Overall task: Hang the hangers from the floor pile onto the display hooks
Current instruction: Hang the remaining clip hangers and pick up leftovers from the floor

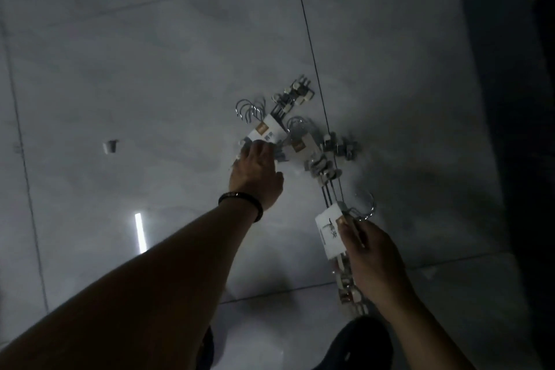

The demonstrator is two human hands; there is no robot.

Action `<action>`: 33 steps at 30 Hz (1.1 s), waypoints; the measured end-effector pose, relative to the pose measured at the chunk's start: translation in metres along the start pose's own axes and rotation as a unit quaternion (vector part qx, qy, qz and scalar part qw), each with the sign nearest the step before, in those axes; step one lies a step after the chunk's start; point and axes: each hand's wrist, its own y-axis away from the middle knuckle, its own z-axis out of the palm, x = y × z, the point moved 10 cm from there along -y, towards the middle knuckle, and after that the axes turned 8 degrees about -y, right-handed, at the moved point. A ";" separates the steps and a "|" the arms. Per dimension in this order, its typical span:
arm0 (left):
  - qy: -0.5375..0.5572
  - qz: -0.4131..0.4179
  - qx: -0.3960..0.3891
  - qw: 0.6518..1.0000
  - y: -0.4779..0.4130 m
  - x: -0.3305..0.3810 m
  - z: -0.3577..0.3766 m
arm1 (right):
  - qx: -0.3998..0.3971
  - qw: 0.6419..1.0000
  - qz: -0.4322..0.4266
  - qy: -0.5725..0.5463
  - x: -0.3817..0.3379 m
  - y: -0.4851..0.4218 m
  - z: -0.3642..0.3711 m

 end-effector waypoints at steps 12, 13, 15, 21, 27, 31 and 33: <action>-0.171 0.028 -0.071 0.982 -0.016 0.018 0.064 | 0.091 0.989 -0.035 -0.111 0.008 -0.041 -0.011; -0.115 0.030 -0.105 0.987 -0.006 0.022 0.064 | 0.109 0.987 -0.032 -0.112 0.014 -0.034 -0.016; 0.005 0.025 -0.175 0.984 0.017 0.034 0.056 | 0.138 0.983 -0.019 -0.123 0.018 -0.013 -0.025; 0.283 -0.048 -0.230 0.930 0.117 0.091 -0.019 | 0.216 0.970 -0.058 -0.093 -0.031 0.074 -0.069; 0.209 0.123 -0.127 0.962 0.222 0.203 -0.161 | 0.193 0.963 -0.081 -0.171 -0.135 0.189 -0.142; 0.182 0.260 -0.192 0.928 0.303 0.288 -0.264 | 0.135 0.964 -0.093 -0.209 -0.196 0.269 -0.229; 0.106 0.320 -0.211 0.918 0.338 0.320 -0.319 | 0.121 0.971 -0.097 -0.182 -0.220 0.311 -0.280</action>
